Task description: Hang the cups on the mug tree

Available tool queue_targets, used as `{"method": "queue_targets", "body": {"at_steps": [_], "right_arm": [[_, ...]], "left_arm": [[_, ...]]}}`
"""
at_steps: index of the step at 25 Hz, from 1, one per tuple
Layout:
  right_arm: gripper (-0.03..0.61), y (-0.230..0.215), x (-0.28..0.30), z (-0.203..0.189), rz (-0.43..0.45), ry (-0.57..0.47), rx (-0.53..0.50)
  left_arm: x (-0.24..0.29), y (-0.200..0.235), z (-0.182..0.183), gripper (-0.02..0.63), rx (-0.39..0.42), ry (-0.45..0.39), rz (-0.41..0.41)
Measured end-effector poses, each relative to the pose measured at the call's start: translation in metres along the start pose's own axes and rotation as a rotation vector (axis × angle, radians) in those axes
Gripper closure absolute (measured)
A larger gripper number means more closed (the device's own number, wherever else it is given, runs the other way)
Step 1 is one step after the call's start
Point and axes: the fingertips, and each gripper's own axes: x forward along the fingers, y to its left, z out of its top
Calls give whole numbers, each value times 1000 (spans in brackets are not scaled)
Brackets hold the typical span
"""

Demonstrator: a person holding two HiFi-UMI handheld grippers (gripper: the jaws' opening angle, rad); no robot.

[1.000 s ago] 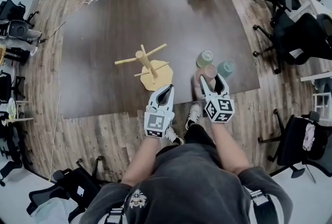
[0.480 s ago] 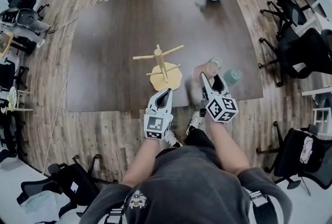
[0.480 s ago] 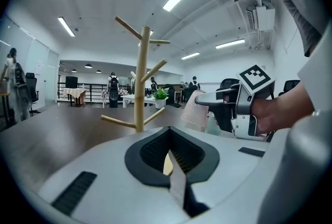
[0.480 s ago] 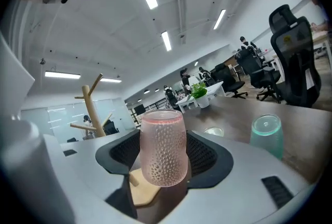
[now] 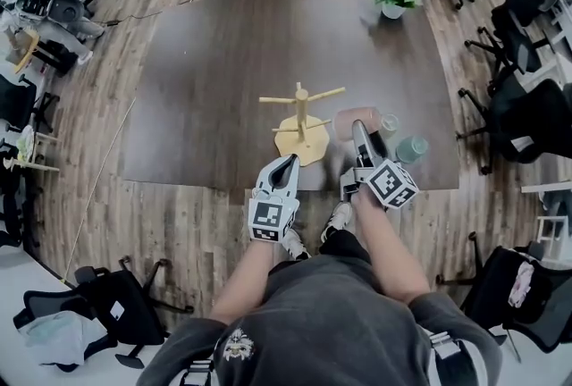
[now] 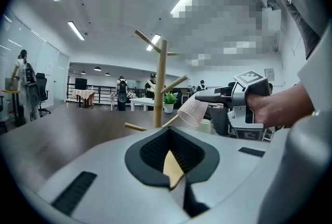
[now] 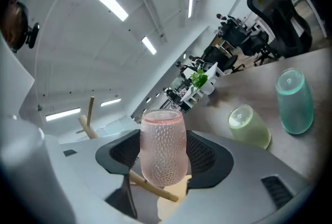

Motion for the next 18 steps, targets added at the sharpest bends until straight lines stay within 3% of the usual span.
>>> {"method": "queue_targets", "body": {"at_steps": [5, 18], "right_arm": [[282, 0, 12, -18, 14, 33, 129], [282, 3, 29, -59, 78, 132, 212]], "left_arm": [[-9, 12, 0, 607, -13, -13, 25], [-15, 22, -13, 607, -19, 1, 53]]}}
